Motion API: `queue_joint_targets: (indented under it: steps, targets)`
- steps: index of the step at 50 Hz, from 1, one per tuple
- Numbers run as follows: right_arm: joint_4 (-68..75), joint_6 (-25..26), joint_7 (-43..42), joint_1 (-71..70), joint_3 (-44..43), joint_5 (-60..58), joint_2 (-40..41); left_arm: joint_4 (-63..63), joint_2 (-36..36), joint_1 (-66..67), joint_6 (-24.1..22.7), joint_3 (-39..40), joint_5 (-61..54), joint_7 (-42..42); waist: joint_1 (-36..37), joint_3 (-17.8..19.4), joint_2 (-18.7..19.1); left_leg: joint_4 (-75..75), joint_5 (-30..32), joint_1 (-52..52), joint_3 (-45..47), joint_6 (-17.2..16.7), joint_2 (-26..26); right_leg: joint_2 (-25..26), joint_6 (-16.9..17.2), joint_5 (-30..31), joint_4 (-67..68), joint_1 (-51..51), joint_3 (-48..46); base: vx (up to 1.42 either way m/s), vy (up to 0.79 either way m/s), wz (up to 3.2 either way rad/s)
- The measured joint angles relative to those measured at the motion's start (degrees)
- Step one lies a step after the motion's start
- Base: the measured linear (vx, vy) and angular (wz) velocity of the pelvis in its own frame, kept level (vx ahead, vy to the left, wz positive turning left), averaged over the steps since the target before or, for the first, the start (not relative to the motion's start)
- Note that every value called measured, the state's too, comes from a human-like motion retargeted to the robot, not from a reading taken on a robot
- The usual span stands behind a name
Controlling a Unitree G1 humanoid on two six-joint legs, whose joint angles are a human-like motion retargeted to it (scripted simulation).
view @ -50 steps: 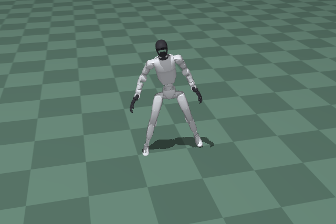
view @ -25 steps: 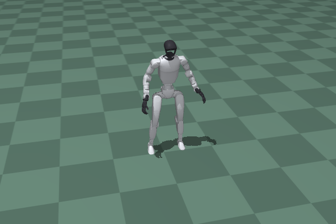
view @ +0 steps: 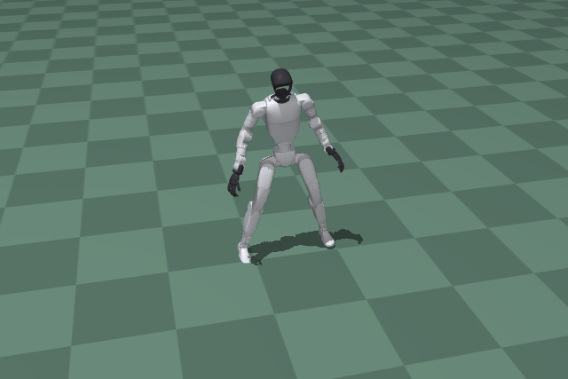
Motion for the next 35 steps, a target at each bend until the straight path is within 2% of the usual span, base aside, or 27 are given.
queue_joint_targets:
  steps: [5,7,10,12,13,15,20,25,28,30,32,35]
  targets:
    - [-5.5,-1.7,0.0,3.4,-0.4,-0.6,-0.4,0.9,2.3,-0.1,0.5,2.0,2.5,0.3,-1.2,-0.7,-0.7,-3.4,1.7,0.9,1.8,-1.4,7.7,-3.0,0.5,0.3,1.1,-0.2,-1.7,-0.05,0.57,0.36]
    - [-6.4,-1.9,-0.8,4.1,-0.8,0.8,-0.4,0.9,3.6,-1.3,0.8,-0.6,3.2,0.2,-1.7,-0.5,-1.2,-2.9,4.2,0.1,3.0,-1.7,8.1,-5.0,1.2,1.4,1.3,-0.1,-2.7,-0.08,0.70,0.58]
    - [-6.2,-1.5,-0.8,5.7,-1.7,2.6,0.5,0.9,5.2,-3.4,0.0,-5.9,3.6,0.1,-1.4,0.3,-2.9,1.2,3.5,-1.9,2.8,-1.9,4.7,-9.9,2.5,5.0,1.9,0.4,-6.0,-0.08,0.73,0.47]
    - [-5.3,-0.9,-2.0,5.7,-1.9,4.2,2.3,1.0,6.5,-6.1,0.2,-9.1,3.8,0.0,-0.1,1.2,-3.6,3.8,1.9,-3.4,2.9,-2.6,3.1,-11.4,2.7,8.6,2.4,0.4,-11.2,-0.07,0.68,0.17]
    - [-4.9,-0.5,-1.9,6.0,-1.6,4.2,3.0,0.9,6.8,-7.0,0.1,-10.5,3.7,0.0,0.5,1.5,-4.2,4.9,1.1,-3.7,3.1,-2.0,1.2,-12.9,2.7,9.3,3.1,0.5,-13.9,-0.05,0.69,0.08]
    - [-4.5,-0.1,-2.4,6.0,-0.7,4.2,4.6,0.7,7.6,-9.0,0.5,-12.1,3.1,0.4,1.7,1.9,-4.6,4.4,1.2,-3.7,3.6,-1.0,-0.8,-12.9,1.9,8.5,4.7,0.5,-18.0,-0.04,0.62,-0.03]
    - [-5.9,0.2,-0.1,5.4,2.1,1.7,7.1,-0.2,8.7,-10.6,1.8,-11.6,-2.0,1.5,2.1,0.9,-3.6,-1.9,3.7,-0.5,5.1,1.5,-1.8,-1.4,-2.8,-0.4,12.0,-0.5,-17.7,-0.01,0.42,-0.15]
    - [-8.5,-0.3,3.9,5.0,2.0,4.2,7.4,-0.9,8.7,-8.9,2.5,-10.9,-5.5,1.3,-2.4,-2.1,-4.4,-8.2,5.6,1.5,5.7,2.6,-5.2,10.8,-5.2,-5.0,14.3,-1.3,-14.7,0.00,0.32,0.09]
    - [-7.6,-0.6,3.9,3.9,2.0,7.0,7.3,-0.3,7.8,-7.9,3.2,-10.4,-4.6,0.4,-4.1,-3.5,-4.3,-11.1,5.8,3.2,7.2,2.5,-7.4,15.9,-8.2,-6.5,12.2,-0.9,-13.1,0.04,0.27,-0.27]
    - [-5.7,-2.4,4.2,4.7,1.2,4.4,7.2,-0.4,7.0,-4.8,2.2,-9.3,-3.1,-2.4,-4.7,-5.1,-4.8,-4.3,1.1,1.9,9.2,1.4,-8.3,15.7,-8.3,-9.8,14.5,-0.8,-14.2,0.09,0.27,-0.60]
    - [-3.0,-2.9,-0.4,2.2,1.7,5.0,7.1,-0.1,5.2,-5.1,2.9,-8.7,-3.9,-2.9,-3.3,-5.3,-3.1,-11.0,3.2,5.5,10.9,0.7,-10.0,15.6,-8.7,-7.9,9.3,1.1,-12.2,0.00,0.26,-1.11]
    - [0.7,-1.9,-1.0,-0.7,1.5,3.5,6.2,0.0,1.6,-4.6,2.7,-7.3,-2.3,-2.8,-1.0,-6.2,-1.4,-10.1,2.0,5.6,13.4,1.3,-12.4,13.0,-4.2,-6.0,8.5,0.2,-8.3,-0.02,0.29,-1.25]
